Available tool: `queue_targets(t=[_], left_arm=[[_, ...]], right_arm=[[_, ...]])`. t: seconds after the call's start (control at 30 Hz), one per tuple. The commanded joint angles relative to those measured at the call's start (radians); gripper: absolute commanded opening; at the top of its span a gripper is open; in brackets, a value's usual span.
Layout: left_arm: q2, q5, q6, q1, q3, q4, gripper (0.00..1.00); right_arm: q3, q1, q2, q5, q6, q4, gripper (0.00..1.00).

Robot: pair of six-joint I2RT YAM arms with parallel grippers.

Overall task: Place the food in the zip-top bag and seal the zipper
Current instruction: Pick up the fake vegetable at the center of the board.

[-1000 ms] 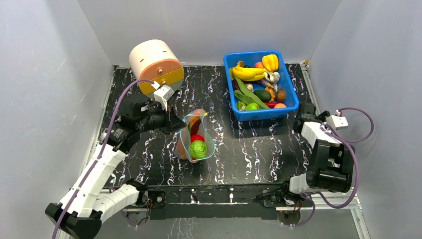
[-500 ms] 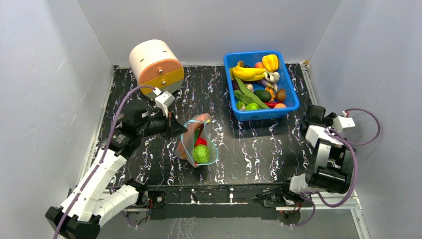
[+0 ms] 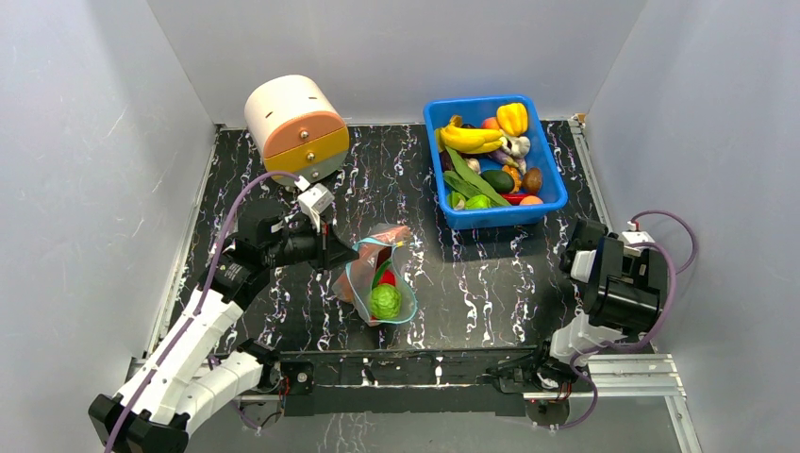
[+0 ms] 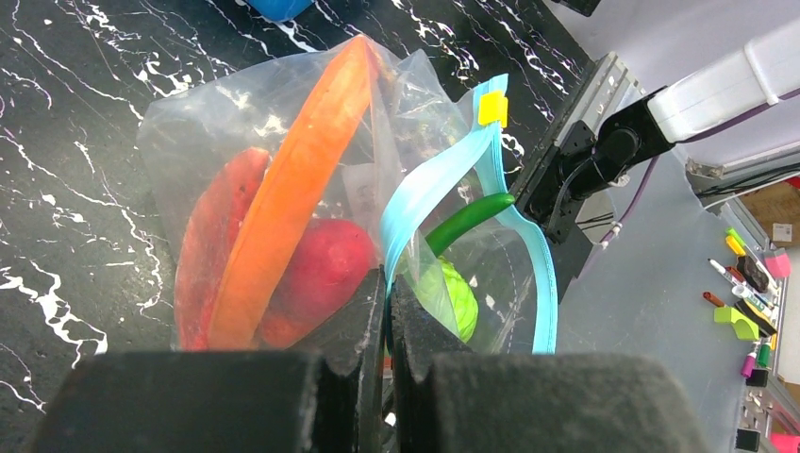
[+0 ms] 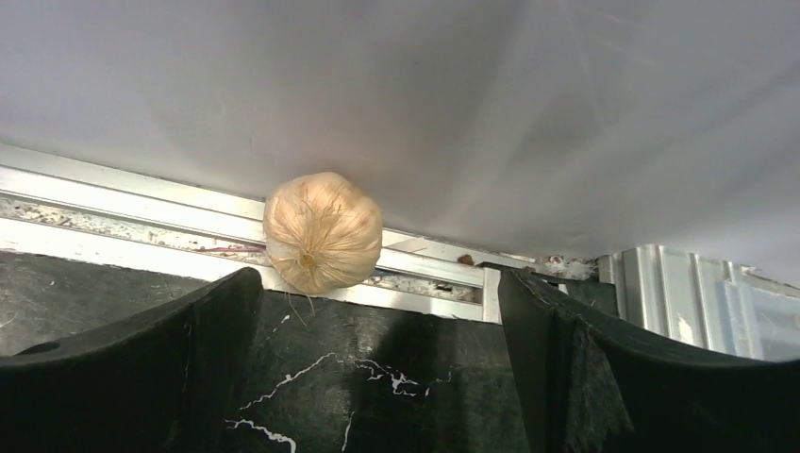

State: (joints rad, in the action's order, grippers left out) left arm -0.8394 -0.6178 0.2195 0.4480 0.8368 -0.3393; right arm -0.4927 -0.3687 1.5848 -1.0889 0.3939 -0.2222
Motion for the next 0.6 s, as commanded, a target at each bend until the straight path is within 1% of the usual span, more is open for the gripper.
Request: queue_targets(t=[0.0, 0.13, 0.23, 0.37, 0.57], left_arm=[[0.011, -0.027, -0.036, 0.005, 0.026, 0.008, 0.0], [0.002, -0.019, -0.046, 0.025, 0.042, -0.003, 0.0], [0.001, -0.014, -0.045, 0.027, 0.037, -0.001, 0.0], [0.006, -0.002, -0.048, 0.027, 0.026, 0.003, 0.0], [-0.005, -0.005, -0.039, 0.027, 0.015, 0.02, 0.0]], right_arm=[[0.054, -0.009, 0.003, -0.009, -0.079, -0.256, 0.98], [0.069, -0.016, 0.039, 0.018, -0.111, -0.342, 0.95], [0.042, -0.016, 0.086, 0.024, -0.125, -0.346, 0.92], [0.003, -0.023, 0.143, 0.018, -0.138, -0.349, 0.92], [0.002, -0.047, 0.15, 0.071, -0.134, -0.358, 0.86]])
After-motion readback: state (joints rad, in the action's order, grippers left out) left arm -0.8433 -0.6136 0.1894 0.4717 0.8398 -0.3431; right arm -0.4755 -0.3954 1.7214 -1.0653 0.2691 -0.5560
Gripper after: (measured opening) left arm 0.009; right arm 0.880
